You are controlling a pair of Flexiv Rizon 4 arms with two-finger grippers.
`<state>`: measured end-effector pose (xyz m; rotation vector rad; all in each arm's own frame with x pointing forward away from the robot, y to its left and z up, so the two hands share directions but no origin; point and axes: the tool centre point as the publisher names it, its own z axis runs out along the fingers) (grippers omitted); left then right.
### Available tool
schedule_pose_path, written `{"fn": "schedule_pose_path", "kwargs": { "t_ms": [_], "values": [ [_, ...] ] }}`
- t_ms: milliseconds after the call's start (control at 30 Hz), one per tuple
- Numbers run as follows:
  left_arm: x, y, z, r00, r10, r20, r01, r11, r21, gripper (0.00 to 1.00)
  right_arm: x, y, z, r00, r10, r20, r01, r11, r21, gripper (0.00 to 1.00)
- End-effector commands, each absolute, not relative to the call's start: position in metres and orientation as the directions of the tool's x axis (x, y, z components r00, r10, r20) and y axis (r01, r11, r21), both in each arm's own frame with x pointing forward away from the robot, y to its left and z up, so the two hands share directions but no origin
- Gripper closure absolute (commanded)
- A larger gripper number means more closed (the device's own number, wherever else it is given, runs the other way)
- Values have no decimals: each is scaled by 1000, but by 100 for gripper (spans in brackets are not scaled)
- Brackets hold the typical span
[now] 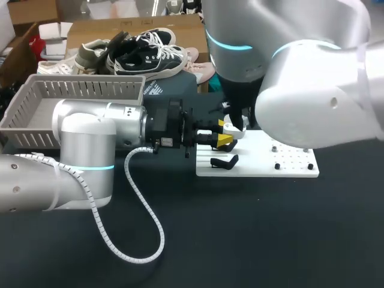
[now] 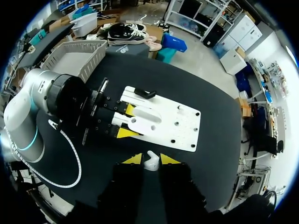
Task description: Pick up each earbud case from the left stands, insert the matching earbuds, close the lid, and place the case in the box.
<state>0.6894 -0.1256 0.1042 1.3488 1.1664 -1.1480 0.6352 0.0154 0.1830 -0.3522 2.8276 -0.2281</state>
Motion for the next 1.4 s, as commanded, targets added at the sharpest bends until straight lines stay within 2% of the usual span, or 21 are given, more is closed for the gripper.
{"fn": "schedule_pose_path", "kwargs": {
  "t_ms": [33, 267, 467, 567, 800, 1400],
  "values": [
    [691, -126, 104, 94, 69, -993, 994, -63, 90, 100, 631, 12, 182, -925, -261, -277, -214, 959, -187, 100],
    [691, -126, 104, 94, 69, -993, 994, -63, 90, 100, 634, 13, 182, -933, -238, -271, -192, 964, -185, 100],
    [691, -126, 104, 94, 69, -993, 994, -63, 90, 100, 668, 12, 181, -963, 131, -236, 198, 937, -288, 100],
    [691, -126, 104, 94, 69, -993, 994, -63, 90, 100, 670, 16, 179, -960, 203, -191, 248, 935, -253, 100],
    [691, -126, 104, 94, 69, -993, 994, -63, 90, 100, 665, 14, 177, -959, 262, -108, 279, 943, -183, 100],
    [691, -126, 104, 94, 69, -993, 994, -63, 90, 100, 660, 12, 178, -959, 261, -114, 278, 942, -187, 100]
  ]
}}
